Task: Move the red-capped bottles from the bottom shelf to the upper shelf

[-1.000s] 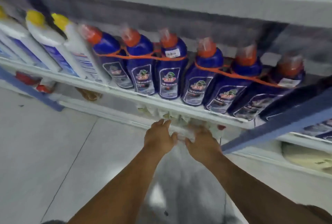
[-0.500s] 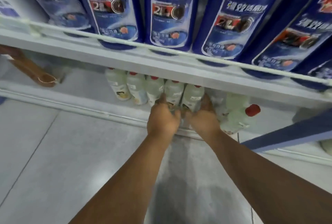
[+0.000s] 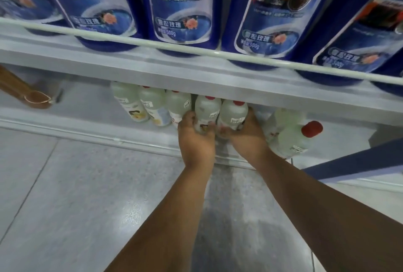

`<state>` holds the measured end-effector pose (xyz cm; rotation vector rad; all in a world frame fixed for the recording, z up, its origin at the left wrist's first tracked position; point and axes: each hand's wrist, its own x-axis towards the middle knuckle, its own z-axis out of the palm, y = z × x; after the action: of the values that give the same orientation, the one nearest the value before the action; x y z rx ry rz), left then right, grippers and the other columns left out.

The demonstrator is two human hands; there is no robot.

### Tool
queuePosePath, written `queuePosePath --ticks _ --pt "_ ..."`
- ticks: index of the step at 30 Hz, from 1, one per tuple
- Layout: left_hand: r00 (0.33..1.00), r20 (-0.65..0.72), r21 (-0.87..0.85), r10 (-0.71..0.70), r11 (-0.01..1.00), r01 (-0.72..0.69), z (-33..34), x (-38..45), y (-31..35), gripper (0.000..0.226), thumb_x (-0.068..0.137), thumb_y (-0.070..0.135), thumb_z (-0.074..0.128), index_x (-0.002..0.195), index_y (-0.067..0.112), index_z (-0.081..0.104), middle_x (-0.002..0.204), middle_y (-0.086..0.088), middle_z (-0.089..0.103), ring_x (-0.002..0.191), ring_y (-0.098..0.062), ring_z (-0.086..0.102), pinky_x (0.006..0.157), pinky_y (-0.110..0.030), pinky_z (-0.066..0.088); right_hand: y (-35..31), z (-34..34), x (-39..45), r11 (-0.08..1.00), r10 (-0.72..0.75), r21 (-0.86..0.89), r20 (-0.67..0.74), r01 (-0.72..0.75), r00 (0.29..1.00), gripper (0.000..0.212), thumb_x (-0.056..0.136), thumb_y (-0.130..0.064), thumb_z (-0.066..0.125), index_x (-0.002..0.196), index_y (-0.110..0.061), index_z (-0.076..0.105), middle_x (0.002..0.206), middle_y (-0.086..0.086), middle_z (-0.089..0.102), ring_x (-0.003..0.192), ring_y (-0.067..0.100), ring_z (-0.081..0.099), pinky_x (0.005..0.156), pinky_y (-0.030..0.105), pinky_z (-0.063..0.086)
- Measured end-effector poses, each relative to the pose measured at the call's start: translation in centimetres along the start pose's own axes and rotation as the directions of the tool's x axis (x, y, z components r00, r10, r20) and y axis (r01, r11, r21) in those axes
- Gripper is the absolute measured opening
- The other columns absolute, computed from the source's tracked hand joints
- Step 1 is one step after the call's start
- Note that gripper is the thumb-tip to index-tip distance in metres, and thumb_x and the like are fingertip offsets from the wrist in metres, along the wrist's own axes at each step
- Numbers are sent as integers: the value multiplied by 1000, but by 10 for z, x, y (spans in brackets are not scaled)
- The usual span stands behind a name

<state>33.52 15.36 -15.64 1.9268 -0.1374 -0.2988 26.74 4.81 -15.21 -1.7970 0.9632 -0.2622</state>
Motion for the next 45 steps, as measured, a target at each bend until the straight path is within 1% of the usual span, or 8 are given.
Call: queuePosePath --ticks 3,6,9,15,20,28,36,45 --pt "993 104 28 -51 998 49 -1 3 -4 38 87 21 75 115 30 50 99 18 64 92 -8 64 67 -5 41 6 6 3 999 -33 34 1 33 999 67 68 -21 90 126 -29 57 118 -7 70 111 11 67 97 43 56" --pt "991 131 91 20 995 -32 -1 12 -7 51 84 22 79 128 25 53 118 11 66 105 -10 64 83 -17 47 13 10 4 999 -29 44 6 29 1000 72 66 -11 90 125 -32 55 118 -11 69 114 10 65 101 42 54" --pt "986 158 137 61 987 -83 0 15 -4 59 82 26 81 134 24 52 134 4 57 116 -15 59 97 -30 49 18 8 3 999 3 51 -17 -2 1000 75 63 -23 91 127 -36 53 119 -13 69 114 10 66 100 44 54" --pt "967 247 32 65 997 -75 -5 7 -9 47 87 21 78 119 29 44 118 10 64 105 -9 61 93 -30 51 12 -10 -12 1000 1 15 2 -1 1000 60 76 -9 86 125 -25 57 111 -14 69 100 -2 64 76 6 48" --pt "963 254 30 95 994 -105 -21 1 -17 56 83 29 82 130 26 52 121 13 68 109 -4 64 94 -29 55 5 -13 -28 1000 -3 14 -16 3 1000 60 76 -21 88 128 -28 58 111 -16 69 100 1 64 85 19 48" --pt "983 183 77 32 996 -47 -104 -48 10 57 75 44 85 123 44 53 114 28 67 101 12 62 84 -17 54 -41 1 -94 994 -26 106 -32 30 999 51 77 -25 87 119 -34 59 111 -20 68 101 -8 64 84 13 52" --pt "965 25 147 -263 955 256 -254 -165 96 55 73 43 85 118 42 54 109 23 67 97 -4 67 75 -16 53 -162 -4 -236 991 116 39 218 -127 969 62 68 -46 86 123 -39 60 114 -20 69 104 3 66 92 32 57" --pt "973 -132 142 -191 967 210 -399 -236 323 49 69 51 83 107 51 52 99 25 67 88 -1 66 70 -21 55 -400 -86 -354 999 -27 46 268 15 963 51 72 -33 89 105 -51 56 104 -35 66 99 -5 65 88 23 54"
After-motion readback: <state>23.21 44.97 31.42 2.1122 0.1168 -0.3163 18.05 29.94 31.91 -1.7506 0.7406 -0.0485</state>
